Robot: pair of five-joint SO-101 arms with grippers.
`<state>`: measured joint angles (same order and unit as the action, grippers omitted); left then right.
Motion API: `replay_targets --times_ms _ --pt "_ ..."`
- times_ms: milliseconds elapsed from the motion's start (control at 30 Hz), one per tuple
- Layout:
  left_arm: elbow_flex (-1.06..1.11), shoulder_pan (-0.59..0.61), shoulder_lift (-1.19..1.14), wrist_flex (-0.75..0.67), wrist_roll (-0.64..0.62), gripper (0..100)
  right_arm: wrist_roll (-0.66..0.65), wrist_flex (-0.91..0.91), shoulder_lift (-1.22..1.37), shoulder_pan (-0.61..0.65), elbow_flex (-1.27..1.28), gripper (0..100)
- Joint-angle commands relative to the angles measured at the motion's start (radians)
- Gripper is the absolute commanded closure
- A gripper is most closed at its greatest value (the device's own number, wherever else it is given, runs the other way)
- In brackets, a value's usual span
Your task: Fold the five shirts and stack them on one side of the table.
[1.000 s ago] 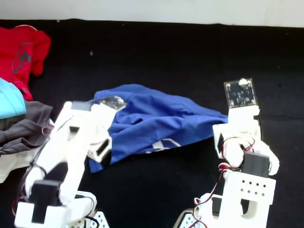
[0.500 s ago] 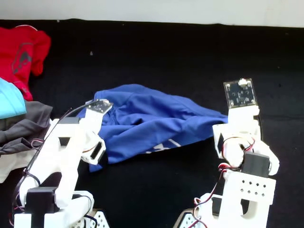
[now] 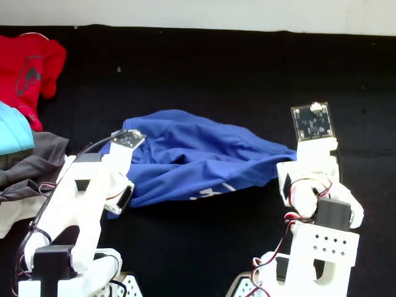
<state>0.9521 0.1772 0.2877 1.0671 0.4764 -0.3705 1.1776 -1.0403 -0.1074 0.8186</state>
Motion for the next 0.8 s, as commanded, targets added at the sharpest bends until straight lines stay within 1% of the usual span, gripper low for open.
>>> replay_targets --times_ms 0,67,133,200,300,400,500,633,767 --pt "-0.137 0.01 0.018 0.109 0.005 99 -0.002 -0.047 -0.021 -0.01 -0.008 99.3" --pt "-0.275 0.01 0.018 0.23 0.003 99 0.005 -0.102 -0.018 -0.024 -0.012 99.3" --pt "-0.444 0.01 0.018 0.373 0.002 99 0.044 -0.159 -0.015 -0.045 -0.045 99.3" --pt "-0.627 0.008 0.018 0.502 0.0 99 0.044 -0.17 0.019 -0.048 -0.102 99.3" --pt "-0.869 0.008 0.008 0.617 0.0 99 0.044 -0.151 0.13 -0.05 -0.242 99.3" --pt "-1.032 0.008 0.015 0.677 0.0 99 0.052 -0.084 0.262 -0.053 -0.447 99.3" --pt "-1.121 0.022 0.031 0.698 -0.003 99 0.052 0.047 0.348 -0.051 -0.685 99.3" --pt "-1.13 0.059 0.159 0.698 -0.003 99 0.054 0.202 0.357 -0.051 -0.943 99.3" --pt "-1.141 0.056 0.352 0.695 0.0 99 0.048 0.239 0.328 -0.056 -1.107 99.3"
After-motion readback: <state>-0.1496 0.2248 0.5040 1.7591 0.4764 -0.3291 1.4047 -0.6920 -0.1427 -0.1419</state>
